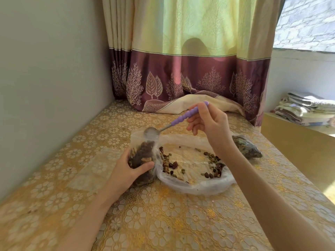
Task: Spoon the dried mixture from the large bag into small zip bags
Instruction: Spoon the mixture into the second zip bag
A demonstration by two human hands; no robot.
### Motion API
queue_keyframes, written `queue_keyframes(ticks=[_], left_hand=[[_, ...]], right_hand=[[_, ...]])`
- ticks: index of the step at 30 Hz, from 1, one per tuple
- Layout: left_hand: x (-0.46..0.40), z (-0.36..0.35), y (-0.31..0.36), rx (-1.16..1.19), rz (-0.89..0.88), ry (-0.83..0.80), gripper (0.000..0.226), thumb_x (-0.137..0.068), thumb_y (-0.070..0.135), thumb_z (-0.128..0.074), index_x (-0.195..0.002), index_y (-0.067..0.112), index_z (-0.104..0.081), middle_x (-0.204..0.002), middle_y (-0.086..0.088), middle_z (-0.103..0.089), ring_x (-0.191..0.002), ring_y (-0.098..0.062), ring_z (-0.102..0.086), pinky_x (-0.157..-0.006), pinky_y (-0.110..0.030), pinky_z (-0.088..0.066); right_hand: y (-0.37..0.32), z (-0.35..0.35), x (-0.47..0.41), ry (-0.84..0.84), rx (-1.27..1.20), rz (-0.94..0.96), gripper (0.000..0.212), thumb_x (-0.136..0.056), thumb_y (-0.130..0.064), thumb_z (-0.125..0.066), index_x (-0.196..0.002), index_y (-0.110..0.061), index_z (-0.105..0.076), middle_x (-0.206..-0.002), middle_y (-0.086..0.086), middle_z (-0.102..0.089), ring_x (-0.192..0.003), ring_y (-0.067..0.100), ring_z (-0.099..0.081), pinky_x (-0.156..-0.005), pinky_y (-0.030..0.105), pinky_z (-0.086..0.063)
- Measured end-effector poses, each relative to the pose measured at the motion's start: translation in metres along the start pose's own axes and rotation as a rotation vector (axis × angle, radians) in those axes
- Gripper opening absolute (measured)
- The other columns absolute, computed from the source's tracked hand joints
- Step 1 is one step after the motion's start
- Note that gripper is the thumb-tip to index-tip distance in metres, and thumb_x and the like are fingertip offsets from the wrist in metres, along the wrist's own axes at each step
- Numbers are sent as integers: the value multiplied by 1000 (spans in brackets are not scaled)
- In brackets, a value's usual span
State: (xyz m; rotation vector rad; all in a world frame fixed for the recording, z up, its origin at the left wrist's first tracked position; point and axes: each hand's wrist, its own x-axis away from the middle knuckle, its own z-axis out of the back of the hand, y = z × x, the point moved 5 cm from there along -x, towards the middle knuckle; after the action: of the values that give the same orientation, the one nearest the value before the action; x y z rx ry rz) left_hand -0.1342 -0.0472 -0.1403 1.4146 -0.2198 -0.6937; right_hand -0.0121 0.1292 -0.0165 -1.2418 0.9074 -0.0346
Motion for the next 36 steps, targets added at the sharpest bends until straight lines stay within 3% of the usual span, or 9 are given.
queue_keyframes(ticks=[4,10,15,22,27,36], left_hand=[[0,0,0,14,12,2,53,-54,45,-76,-102,38,-54,-102,10,-65,-83,8,-61,-62,-8,-49],[1,4,-1,39,29,57,50,-54,46,-75,-101,42,-56,-104,15,-64,-88,8,-60,-65,-12,-47],[0,5,0,25,14,62,46,-56,44,-74,-98,43,-56,-102,16,-64,-85,11,-60,-66,-12,-46],[0,4,-1,2,10,58,41,-60,41,-76,-95,48,-55,-100,17,-64,-87,8,-60,-67,-13,-46],[0,4,0,11,4,56,42,-56,46,-74,-94,47,-57,-92,22,-66,-82,11,-61,-60,-7,-48],[1,3,1,7,-8,55,41,-57,43,-74,-95,44,-57,-89,25,-66,-81,13,-60,-60,-4,-46]], right_hand=[[-4,3,1,-27,-38,61,33,-104,-14,-33,-87,0,-57,-72,4,-72,-55,17,-58,-49,23,-47],[15,29,6,205,-132,-52,39,-104,-23,-35,-78,-4,-58,-69,9,-72,-50,15,-53,-45,21,-43],[47,58,19,348,-44,-215,41,-103,-26,-40,-73,-5,-60,-55,1,-63,-45,11,-54,-42,20,-42],[74,80,40,360,309,-255,36,-101,-27,-43,-73,-13,-59,-57,1,-60,-41,7,-54,-40,15,-39],[81,77,44,327,276,-303,37,-101,-27,-43,-73,-12,-60,-50,-4,-60,-42,8,-53,-40,15,-38],[86,52,53,325,177,-332,36,-100,-24,-45,-73,-6,-61,-50,-1,-62,-42,9,-57,-38,18,-43]])
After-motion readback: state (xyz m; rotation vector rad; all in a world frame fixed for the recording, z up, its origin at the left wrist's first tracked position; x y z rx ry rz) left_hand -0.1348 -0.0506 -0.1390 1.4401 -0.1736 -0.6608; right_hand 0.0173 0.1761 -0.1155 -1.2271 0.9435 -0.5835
